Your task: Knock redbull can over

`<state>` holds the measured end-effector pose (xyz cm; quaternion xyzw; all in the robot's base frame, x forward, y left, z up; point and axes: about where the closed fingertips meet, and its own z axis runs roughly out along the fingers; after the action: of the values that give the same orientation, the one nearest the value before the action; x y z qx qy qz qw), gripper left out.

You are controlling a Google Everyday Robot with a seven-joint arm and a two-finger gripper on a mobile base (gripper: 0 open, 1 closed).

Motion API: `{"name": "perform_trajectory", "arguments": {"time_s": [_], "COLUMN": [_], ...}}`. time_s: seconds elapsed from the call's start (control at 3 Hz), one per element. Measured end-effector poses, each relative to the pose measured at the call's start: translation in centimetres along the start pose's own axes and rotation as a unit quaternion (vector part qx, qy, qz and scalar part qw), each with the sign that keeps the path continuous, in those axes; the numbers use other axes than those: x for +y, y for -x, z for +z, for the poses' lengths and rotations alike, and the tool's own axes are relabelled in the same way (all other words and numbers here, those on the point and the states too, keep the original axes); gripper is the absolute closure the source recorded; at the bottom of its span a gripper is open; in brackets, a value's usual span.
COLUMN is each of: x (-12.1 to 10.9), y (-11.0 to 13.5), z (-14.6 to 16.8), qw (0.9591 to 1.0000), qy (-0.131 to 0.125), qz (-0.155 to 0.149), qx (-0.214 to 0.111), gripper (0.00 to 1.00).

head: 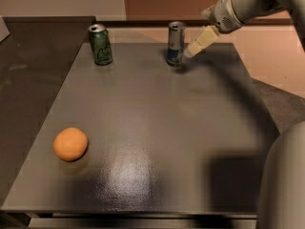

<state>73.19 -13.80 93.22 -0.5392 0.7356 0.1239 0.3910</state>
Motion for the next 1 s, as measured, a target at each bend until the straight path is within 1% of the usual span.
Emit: {"name": "perform_trajectory", "arguments": {"time_s": [0.67,1.0], "x": [-0.4,-0.3], "y": [0.6,1.0], "z": [2.9,3.5], "qw": [0.9986,0.9971], "qy": [0.027,0.038], "qz": [0.028,0.039], "qx": [-0.036,-0.054], "gripper": [0.0,0.0]}}
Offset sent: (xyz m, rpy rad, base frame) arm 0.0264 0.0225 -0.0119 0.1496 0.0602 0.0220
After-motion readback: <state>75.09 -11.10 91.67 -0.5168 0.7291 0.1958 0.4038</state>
